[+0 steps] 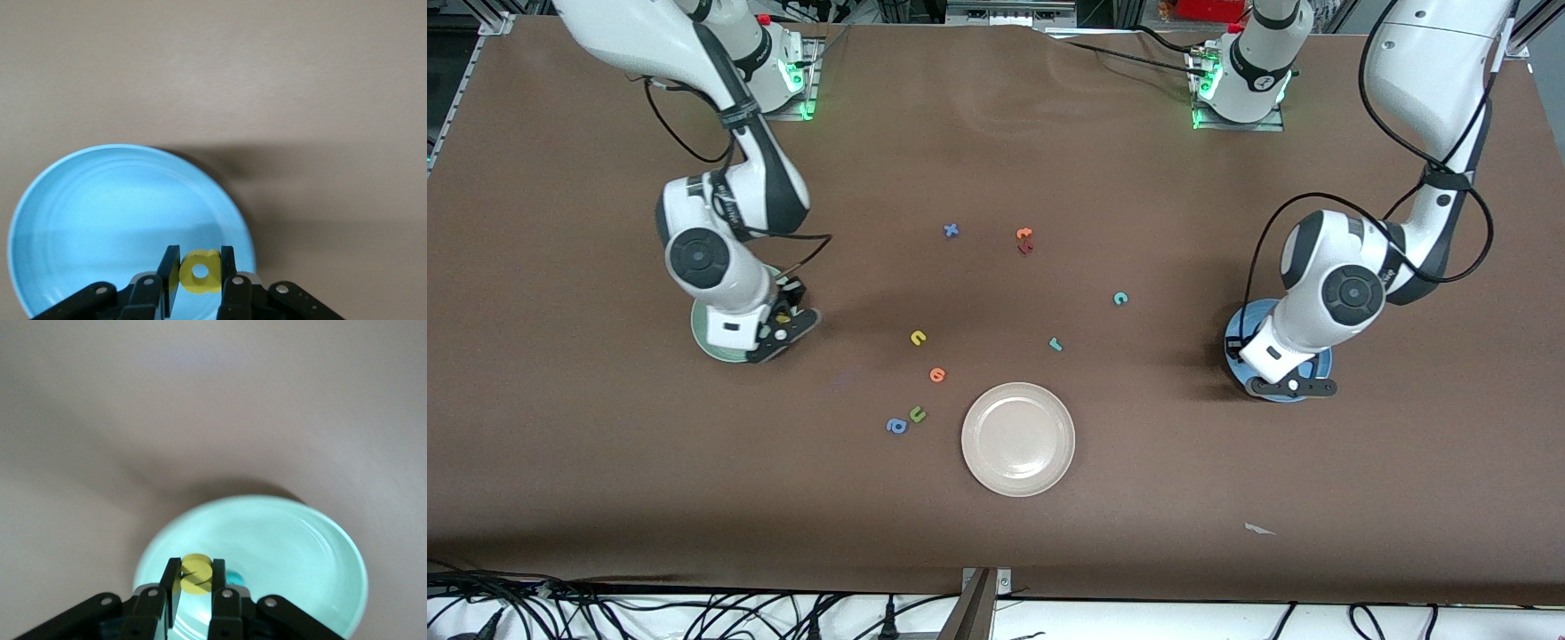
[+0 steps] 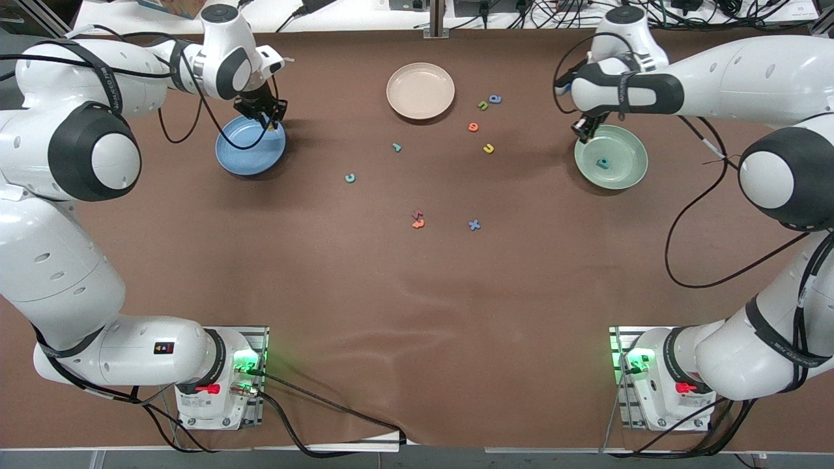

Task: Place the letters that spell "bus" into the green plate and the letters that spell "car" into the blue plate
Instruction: 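Carry the yellow 2 to the green plate while the left gripper carries D, then open both grippers to release the yellow letters onto the plates, then grasp the cyan u with the left gripper while the right gripper grasps yellow u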

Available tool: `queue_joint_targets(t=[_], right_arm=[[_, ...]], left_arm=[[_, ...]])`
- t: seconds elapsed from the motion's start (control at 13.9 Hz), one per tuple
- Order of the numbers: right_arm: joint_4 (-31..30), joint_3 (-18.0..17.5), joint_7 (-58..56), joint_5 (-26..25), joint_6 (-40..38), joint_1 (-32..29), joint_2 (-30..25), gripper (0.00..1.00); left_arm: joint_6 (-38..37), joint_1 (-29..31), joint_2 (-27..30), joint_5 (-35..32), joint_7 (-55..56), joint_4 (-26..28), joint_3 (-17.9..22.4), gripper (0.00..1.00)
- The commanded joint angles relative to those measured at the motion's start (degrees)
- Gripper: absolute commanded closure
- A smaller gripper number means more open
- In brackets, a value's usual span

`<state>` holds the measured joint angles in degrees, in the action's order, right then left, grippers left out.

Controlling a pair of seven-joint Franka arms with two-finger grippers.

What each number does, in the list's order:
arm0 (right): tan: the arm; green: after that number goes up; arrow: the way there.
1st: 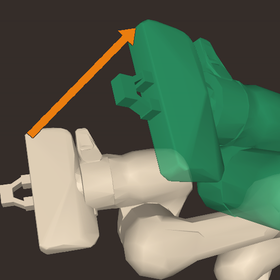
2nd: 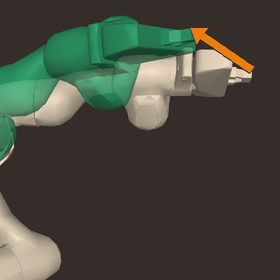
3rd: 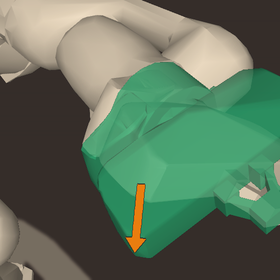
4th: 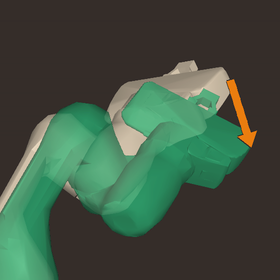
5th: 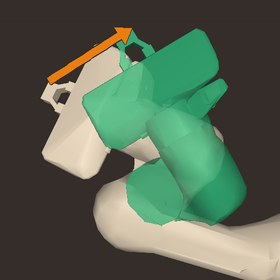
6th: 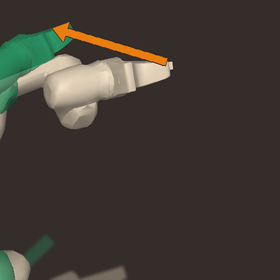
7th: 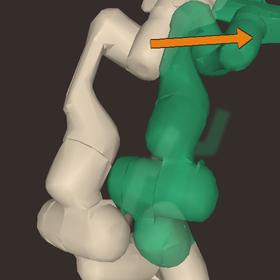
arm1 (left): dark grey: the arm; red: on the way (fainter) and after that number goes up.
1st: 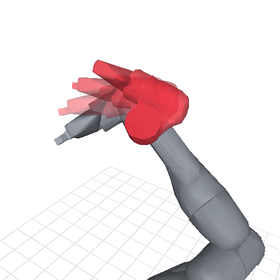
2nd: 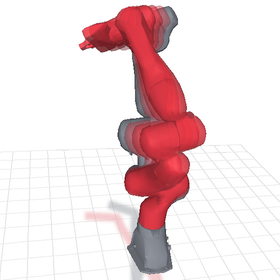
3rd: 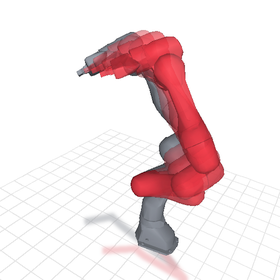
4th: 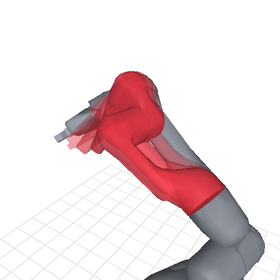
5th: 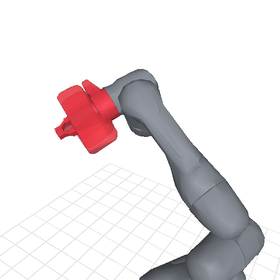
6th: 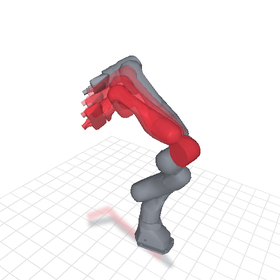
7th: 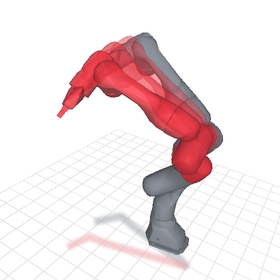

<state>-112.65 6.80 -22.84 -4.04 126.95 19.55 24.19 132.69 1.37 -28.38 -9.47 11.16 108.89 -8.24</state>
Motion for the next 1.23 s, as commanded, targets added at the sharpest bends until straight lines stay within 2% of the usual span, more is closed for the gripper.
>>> queue_joint_targets(t=[0.0, 0.14, 0.36, 0.43, 0.5, 0.58, 0.65, 0.87, 1.01, 1.15], right_arm=[[-1.78, 0.67, -2.91, 0.87, -0.04, -2.93, 0.85, 0.93], [-1.87, 0.67, -3.09, 0.87, 0.57, -4.87, 2.43, 0.92], [-2.13, 0.59, -4.67, 0.87, 1.80, -6.81, 3.93, 0.90], [-2.65, 0.59, -4.67, 0.87, 2.33, -6.81, 4.28, 0.80], [-2.75, 0.59, -4.59, 0.96, 2.51, -6.81, 4.37, 0.55], [-2.66, 0.59, -4.06, 0.96, 2.51, -6.81, 4.28, 0.10], [-2.66, 0.50, -3.97, 0.96, 2.34, -6.81, 4.11, 0.01], [-1.96, -1.16, -3.44, 0.96, 0.67, -6.63, 1.48, 0.01], [-0.30, -4.23, 0.57, 1.05, -1.26, -6.63, 0.24, 0.02], [3.21, -9.93, 4.89, 1.22, -2.24, -6.37, 0.33, 0.03]], left_arm=[[-0.59, 1.62, -0.27, -0.82, -3.85, 0.19, -0.46, 0.01], [-0.59, 0.83, 0.34, -0.03, -0.81, 0.10, -1.16, 0.00], [-0.33, 0.48, 0.08, -0.03, 12.44, 0.88, -8.08, 0.00], [-0.06, 0.48, 0.00, -0.03, 15.88, 1.59, -10.54, 0.00], [0.55, 0.48, 0.08, -0.03, 19.05, 2.46, -12.48, 0.00], [0.90, 0.48, 0.08, -0.03, 22.04, 2.99, -14.15, 0.00], [2.56, 0.21, 0.08, -0.29, 24.85, 4.22, -15.56, 0.00], [11.95, -0.83, 0.26, -0.90, 32.94, 10.36, -17.68, 0.00], [13.73, -2.68, 0.00, -3.43, 38.03, 11.78, -17.68, 0.00], [14.44, -3.39, -1.23, -10.71, 45.41, 12.49, -17.77, 0.00]])
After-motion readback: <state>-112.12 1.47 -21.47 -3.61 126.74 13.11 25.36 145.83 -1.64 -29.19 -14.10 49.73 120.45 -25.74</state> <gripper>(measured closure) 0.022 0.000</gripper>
